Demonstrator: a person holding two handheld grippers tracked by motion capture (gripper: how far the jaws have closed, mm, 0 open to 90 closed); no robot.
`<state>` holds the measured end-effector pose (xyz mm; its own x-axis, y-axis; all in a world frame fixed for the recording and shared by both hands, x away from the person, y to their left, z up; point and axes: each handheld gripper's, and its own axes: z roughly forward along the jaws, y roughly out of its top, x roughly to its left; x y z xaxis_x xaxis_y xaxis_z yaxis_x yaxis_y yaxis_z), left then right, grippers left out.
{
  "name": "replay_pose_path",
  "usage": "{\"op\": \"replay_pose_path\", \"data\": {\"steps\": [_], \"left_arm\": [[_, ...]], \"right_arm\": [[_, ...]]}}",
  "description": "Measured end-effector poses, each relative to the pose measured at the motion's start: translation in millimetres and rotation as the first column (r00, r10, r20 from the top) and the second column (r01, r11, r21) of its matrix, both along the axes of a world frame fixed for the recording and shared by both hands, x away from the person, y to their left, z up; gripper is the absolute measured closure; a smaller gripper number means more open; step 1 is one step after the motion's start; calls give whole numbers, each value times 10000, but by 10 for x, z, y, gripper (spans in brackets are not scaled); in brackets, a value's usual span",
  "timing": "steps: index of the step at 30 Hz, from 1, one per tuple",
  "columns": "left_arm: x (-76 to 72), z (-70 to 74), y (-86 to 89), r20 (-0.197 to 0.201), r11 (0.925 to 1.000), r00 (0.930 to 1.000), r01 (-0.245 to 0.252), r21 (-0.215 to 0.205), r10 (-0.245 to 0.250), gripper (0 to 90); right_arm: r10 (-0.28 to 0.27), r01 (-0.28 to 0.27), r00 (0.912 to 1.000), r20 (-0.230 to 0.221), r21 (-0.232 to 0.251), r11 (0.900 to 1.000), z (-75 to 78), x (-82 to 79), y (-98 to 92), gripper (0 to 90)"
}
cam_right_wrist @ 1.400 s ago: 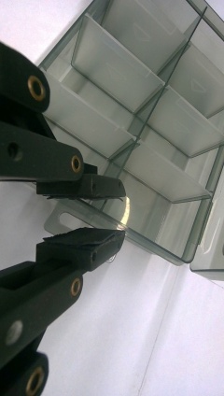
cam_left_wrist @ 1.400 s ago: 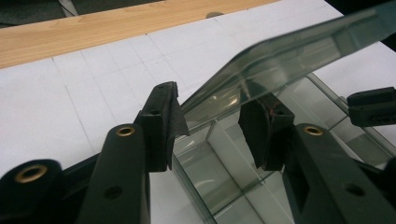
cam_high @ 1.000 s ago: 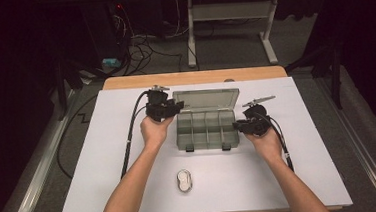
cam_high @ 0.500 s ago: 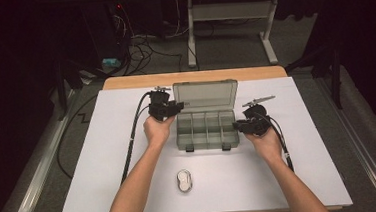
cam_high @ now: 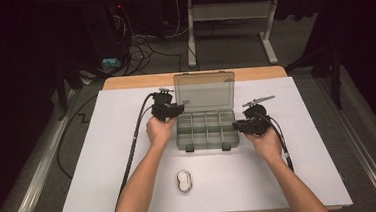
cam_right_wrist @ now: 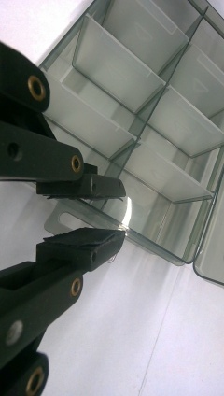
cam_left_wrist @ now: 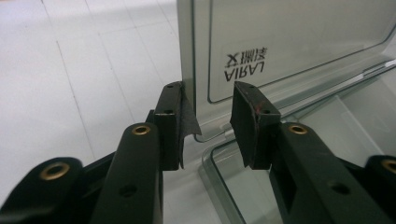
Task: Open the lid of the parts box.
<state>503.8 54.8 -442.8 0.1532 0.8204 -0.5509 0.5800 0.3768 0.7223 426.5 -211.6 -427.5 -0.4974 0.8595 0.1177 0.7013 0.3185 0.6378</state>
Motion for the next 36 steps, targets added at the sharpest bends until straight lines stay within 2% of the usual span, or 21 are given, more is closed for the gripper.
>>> {"op": "replay_pose_path", "data": {"steps": [9, 14, 27, 36], "left_arm": [[21, -38, 6, 17, 9997, 9999, -118, 195, 118, 636], [2, -35, 2, 90, 9989, 9999, -69, 471, 65, 609], [-96, 76, 99, 209, 9963, 9993, 287, 807, -304, 527], [-185, 165, 182, 398, 9962, 9982, 411, 764, -442, 505]], "right_arm": [[-27, 27, 10000, 28, -1, 10000, -3, -6, 4, 743], [-13, 13, 10000, 48, 1, 10000, -5, -5, 1, 743], [-55, 55, 10000, 76, -9, 10000, -8, -13, 3, 743], [-78, 79, 9999, 88, -27, 10000, -8, -17, 7, 744]]}}
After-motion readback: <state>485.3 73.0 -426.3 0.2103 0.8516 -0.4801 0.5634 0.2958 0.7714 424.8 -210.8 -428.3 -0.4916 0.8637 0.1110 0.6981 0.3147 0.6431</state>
